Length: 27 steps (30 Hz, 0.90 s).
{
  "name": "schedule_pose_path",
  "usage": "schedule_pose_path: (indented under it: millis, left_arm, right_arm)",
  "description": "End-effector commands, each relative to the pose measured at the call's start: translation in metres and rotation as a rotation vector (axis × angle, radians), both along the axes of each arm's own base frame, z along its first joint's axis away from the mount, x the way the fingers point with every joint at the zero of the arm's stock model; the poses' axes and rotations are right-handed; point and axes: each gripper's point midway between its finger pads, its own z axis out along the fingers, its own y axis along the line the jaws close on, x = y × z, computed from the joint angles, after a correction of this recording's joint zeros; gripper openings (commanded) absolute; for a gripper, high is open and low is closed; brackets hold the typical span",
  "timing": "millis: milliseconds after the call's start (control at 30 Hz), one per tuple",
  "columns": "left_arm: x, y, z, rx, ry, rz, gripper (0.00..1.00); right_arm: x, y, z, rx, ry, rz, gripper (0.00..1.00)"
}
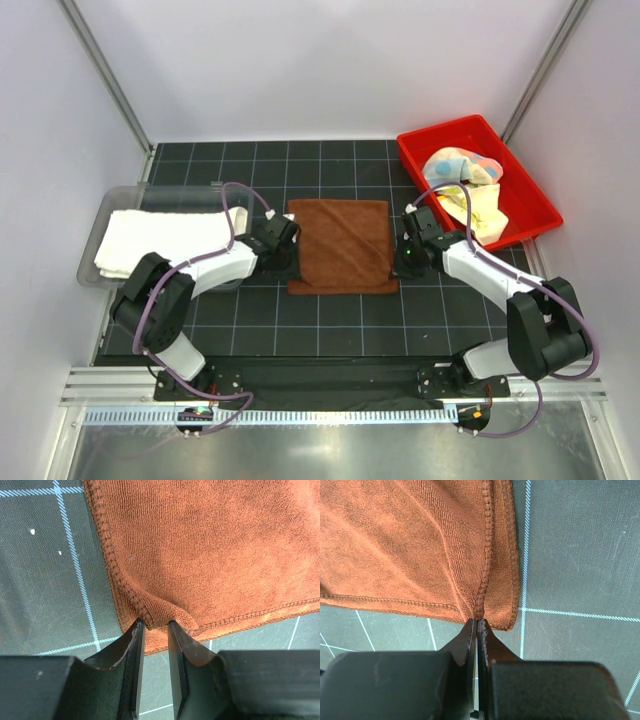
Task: Fold and stack the towels
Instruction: Fold the towel
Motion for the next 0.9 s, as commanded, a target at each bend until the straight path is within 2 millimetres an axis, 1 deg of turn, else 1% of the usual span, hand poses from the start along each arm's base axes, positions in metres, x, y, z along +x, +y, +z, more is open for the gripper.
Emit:
schedule_pose_path:
  millis: [0, 367, 467, 567, 633, 733, 767, 833, 867]
  left_arm:
    - [0.0150, -0.0100, 0.0160, -0.044, -0.064, 0.019, 0.29]
    - [0.0185, -0.0107, 0.0150, -0.045, -0.070, 0.043, 0.31]
    - [0.0204, -0.0126, 0.0152, -0.049, -0.076, 0.043, 0.31]
    - [0.0200, -0.0127, 0.0104, -0.042, -0.063, 0.044, 0.29]
    - [0.0200, -0.0129, 0.0090, -0.043, -0.059, 0.049, 0.26]
    - [0.0197, -0.0125, 0.0078, -0.040, -0.055, 0.052, 0.19]
    - [0.0213, -0.0137, 0.0101, -0.045, -0.060, 0.054, 0.13]
    - [0.0217, -0.0141, 0.0113, -0.047, -0.061, 0.055, 0.06]
    - [0.0214, -0.0139, 0.0124, -0.047, -0.061, 0.055, 0.00]
  right_arm:
    - [0.0043, 0.0016, -0.0019, -0.008, -0.021, 0.009, 0.01]
    - [0.0047, 0.0040, -0.0024, -0.003, -0.022, 0.013, 0.01]
    - [0.0038, 0.0040, -0.0029, -0.003, -0.018, 0.012, 0.01]
    - [0.0043, 0.0041, -0.0024, -0.002, -0.021, 0.013, 0.01]
    - [0.0042, 0.0041, -0.0024, -0.002, -0.021, 0.013, 0.01]
    - [0.0037, 0.0041, -0.0029, -0.003, -0.022, 0.014, 0.01]
    - [0.0035, 0.0041, -0.0031, -0.001, -0.021, 0.014, 0.01]
    - [0.0031, 0.0044, -0.0039, -0.001, -0.019, 0.016, 0.01]
    - [0.0030, 0.0045, -0.0040, -0.003, -0.020, 0.018, 0.01]
